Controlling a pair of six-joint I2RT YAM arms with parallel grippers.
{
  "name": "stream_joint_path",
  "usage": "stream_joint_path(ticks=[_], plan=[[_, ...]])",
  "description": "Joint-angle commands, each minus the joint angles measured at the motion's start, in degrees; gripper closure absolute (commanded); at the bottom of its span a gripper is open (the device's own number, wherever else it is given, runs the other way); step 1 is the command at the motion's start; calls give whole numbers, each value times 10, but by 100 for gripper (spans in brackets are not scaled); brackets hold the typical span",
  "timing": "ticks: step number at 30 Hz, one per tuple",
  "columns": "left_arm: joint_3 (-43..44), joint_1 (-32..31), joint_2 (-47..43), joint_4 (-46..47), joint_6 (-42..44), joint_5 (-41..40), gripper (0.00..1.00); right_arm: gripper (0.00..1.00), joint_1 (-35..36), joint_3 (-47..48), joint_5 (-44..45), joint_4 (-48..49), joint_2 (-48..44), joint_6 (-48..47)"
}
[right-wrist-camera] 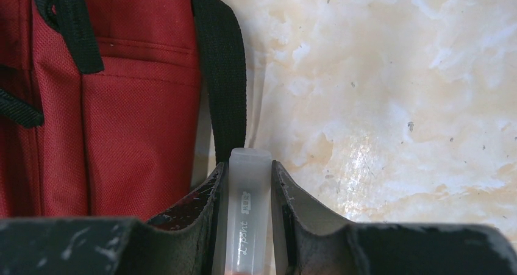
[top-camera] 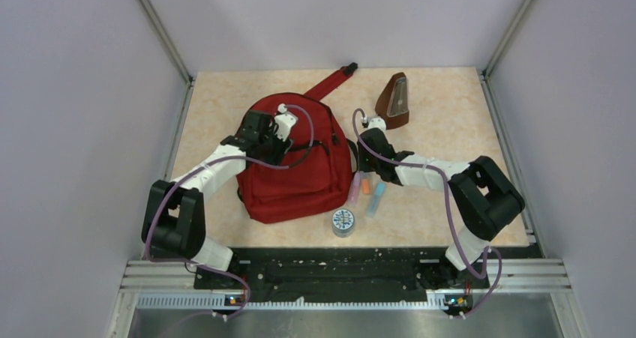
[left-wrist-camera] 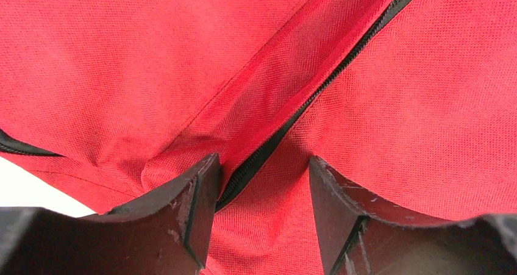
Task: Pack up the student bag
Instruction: Pick up the personal item from the center of the board.
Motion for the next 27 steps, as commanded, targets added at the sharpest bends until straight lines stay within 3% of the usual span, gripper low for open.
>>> stream_joint_path(ticks=[1, 7, 12, 22, 27], plan=[[24, 3, 12, -33, -11, 25, 41, 100, -6, -3, -7, 16, -23, -2], [16, 1, 2, -19, -33, 22, 53, 100, -6, -4, -8, 17, -23, -3], [-24, -11, -51, 39, -39, 21, 49, 100, -6, -3, -7, 20, -22, -6], [-21, -29, -60, -14, -61, 28, 75, 100, -6, 1, 3, 21, -26, -12], [-29, -33, -55, -3, -60, 11, 72, 100, -6, 1, 4, 26, -22, -21]])
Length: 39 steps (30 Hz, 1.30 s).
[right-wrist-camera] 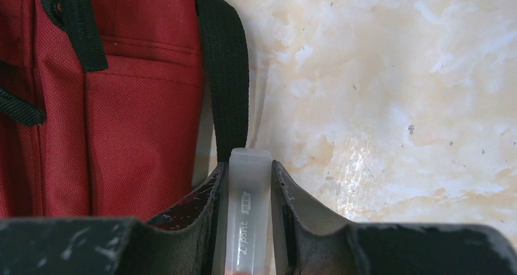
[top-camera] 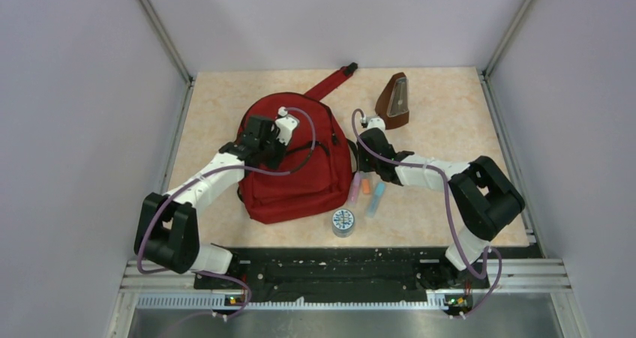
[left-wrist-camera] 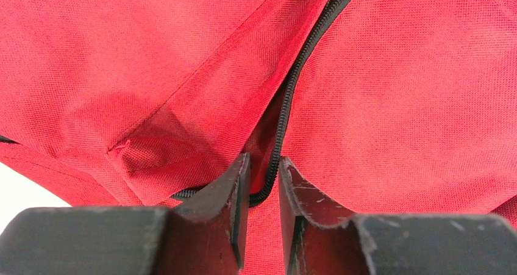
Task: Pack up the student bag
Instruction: Pick up the personal item from the center of the board.
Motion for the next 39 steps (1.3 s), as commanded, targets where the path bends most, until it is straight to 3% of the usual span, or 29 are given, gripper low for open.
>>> stream_joint_path(ticks=[1, 6, 9, 13, 14, 20, 26, 39], plan=[[-2, -5, 0, 7, -12, 1, 70, 100, -6, 1, 8, 26, -19, -13], [-3, -7, 12, 16, -17, -11, 66, 100, -6, 14, 11, 22, 4, -16], [-12, -10, 0, 30, -19, -31, 75, 100, -6, 17, 17, 25, 16, -18], [-38, -13, -48, 78, -24, -41, 99, 100, -6, 16, 25, 34, 23, -21], [-50, -13, -64, 94, -25, -32, 100, 100, -6, 15, 28, 35, 20, -21], [-119, -14, -151, 176, -30, 23, 100, 100, -6, 38, 56, 33, -51, -39], [-114, -13, -148, 170, -29, 51, 100, 100, -5, 94, 16, 56, -70, -46], [-105, -14, -145, 159, -40, 59, 100, 100, 53, 252, -62, 157, 75, 2]])
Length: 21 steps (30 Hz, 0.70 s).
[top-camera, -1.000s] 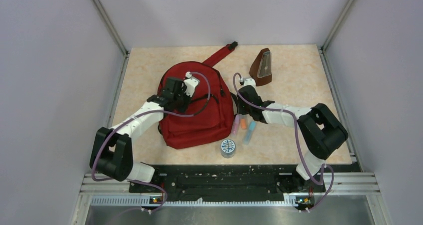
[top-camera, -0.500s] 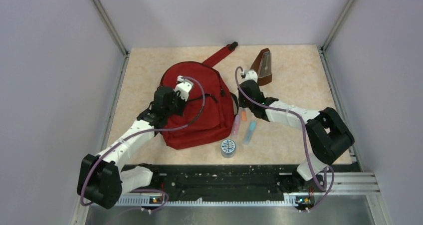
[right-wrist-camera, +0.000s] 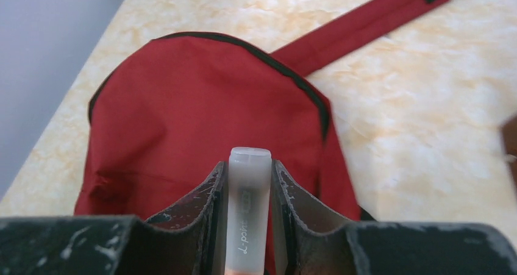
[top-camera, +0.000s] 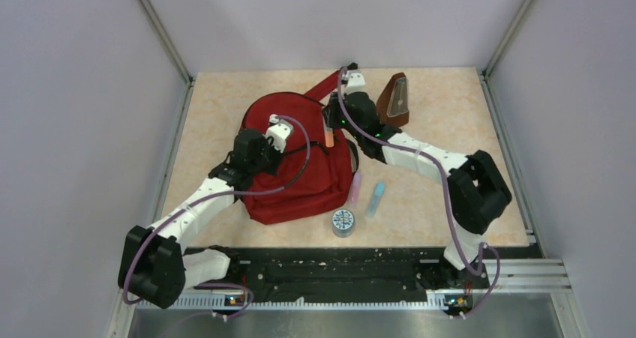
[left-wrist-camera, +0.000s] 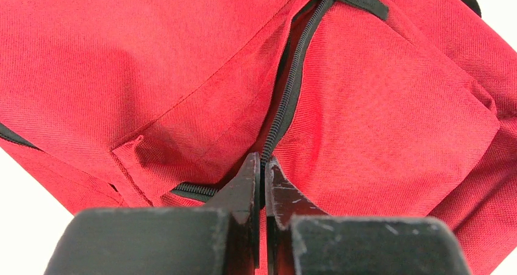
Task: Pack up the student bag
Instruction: Pick up the personal item from the center of the board, then place the personal item in the student bag.
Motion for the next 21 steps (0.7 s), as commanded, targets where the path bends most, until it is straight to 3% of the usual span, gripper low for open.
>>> stream_joint_path(ticks=[1, 9, 21], plan=[[10, -2, -18, 31, -16, 27, 100, 100, 28, 66, -35, 69, 66, 25], [9, -2, -29, 32, -15, 26, 100, 100, 56, 163, -65, 104, 159, 57], [17, -3, -20, 24, -16, 26, 100, 100, 60, 240, -75, 83, 223, 54]])
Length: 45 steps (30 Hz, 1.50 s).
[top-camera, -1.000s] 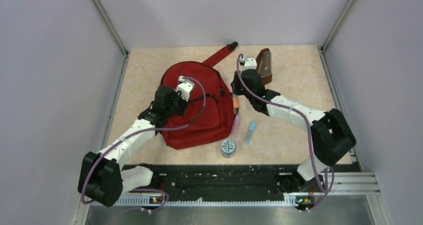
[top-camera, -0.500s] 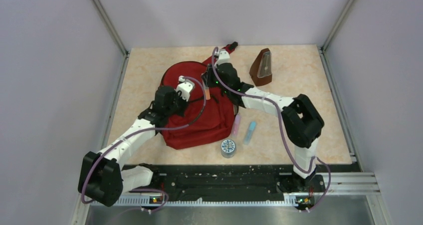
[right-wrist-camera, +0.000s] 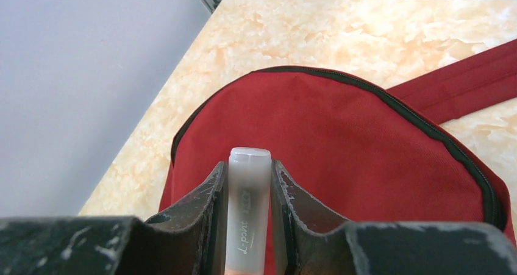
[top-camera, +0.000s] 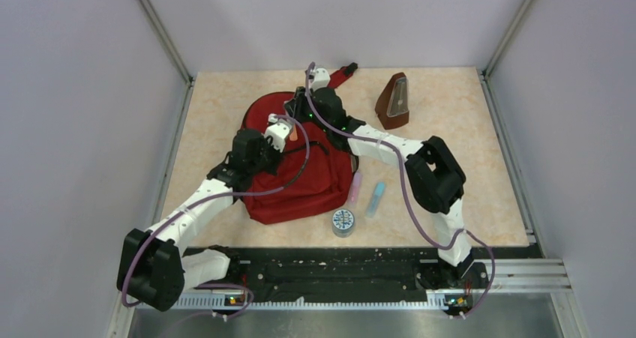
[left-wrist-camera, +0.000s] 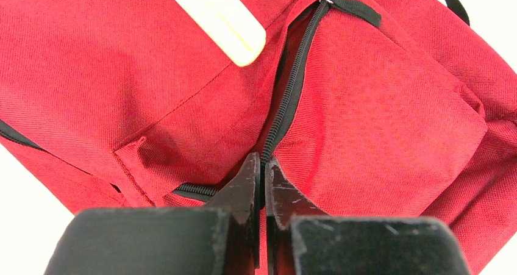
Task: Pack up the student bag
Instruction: Place the personal item in the student bag.
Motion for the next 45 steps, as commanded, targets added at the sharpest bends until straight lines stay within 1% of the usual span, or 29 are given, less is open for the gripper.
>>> stream_joint_path(ticks=[1, 7, 11, 13, 19, 25, 28, 30, 33, 35, 40, 43, 45], plan=[[16, -3, -12, 25, -14, 18, 100, 100, 7, 39, -18, 8, 23, 3], [16, -2, -30, 51, -26, -13, 100, 100, 14, -8, -56, -1, 24, 2], [12, -2, -37, 59, -29, -39, 100, 100, 21, -53, -88, 0, 3, -11], [11, -2, -38, 77, -31, -51, 100, 100, 22, -73, -104, 0, -7, -17], [15, 1, -31, 76, -37, -83, 100, 100, 22, -117, -181, -24, -37, -46], [15, 2, -29, 73, -40, -85, 100, 100, 22, -106, -236, -110, -56, -106], [15, 2, -28, 72, -40, -85, 100, 100, 21, -102, -249, -129, -65, -115], [15, 2, -27, 71, -39, -85, 100, 94, 21, -102, -253, -129, -73, -115], [16, 2, -29, 68, -40, -82, 100, 72, 21, -99, -248, -129, -86, -114], [14, 2, -31, 68, -40, -82, 100, 61, 21, -98, -240, -129, -95, -115], [5, 2, -37, 77, -40, -78, 100, 43, 19, -120, -172, -115, -142, -104], [-6, 2, -41, 93, -38, -74, 100, 37, 19, -161, -130, -91, -192, -98], [-10, 2, -42, 99, -39, -72, 100, 33, 20, -191, -80, -87, -235, -96]])
